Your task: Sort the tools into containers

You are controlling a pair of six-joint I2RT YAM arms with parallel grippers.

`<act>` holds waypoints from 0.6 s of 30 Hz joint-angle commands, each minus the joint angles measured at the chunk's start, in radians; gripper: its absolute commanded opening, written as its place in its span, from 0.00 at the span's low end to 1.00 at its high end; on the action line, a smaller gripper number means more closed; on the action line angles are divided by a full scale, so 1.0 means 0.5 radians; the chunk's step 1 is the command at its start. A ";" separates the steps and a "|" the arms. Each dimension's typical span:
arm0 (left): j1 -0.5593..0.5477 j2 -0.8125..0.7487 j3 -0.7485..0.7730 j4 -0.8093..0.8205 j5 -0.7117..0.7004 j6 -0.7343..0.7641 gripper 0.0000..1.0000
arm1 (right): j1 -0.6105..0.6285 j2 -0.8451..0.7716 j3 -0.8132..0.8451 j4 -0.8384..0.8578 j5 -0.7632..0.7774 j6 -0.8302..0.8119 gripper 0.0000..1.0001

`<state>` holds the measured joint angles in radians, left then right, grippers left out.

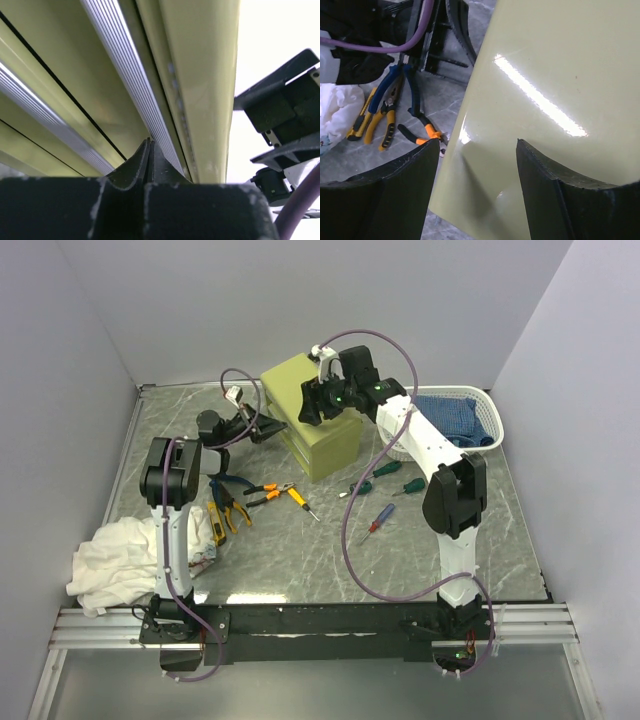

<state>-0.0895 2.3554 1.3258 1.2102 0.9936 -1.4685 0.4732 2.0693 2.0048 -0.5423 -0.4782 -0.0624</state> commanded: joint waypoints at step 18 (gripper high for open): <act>-0.030 -0.041 -0.022 0.212 -0.027 0.001 0.41 | -0.051 0.046 -0.175 -0.265 0.217 -0.087 0.71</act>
<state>-0.0998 2.3219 1.2953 1.2354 0.9989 -1.4578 0.4717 2.0605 1.9762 -0.4995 -0.4534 -0.1028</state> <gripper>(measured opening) 0.415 0.708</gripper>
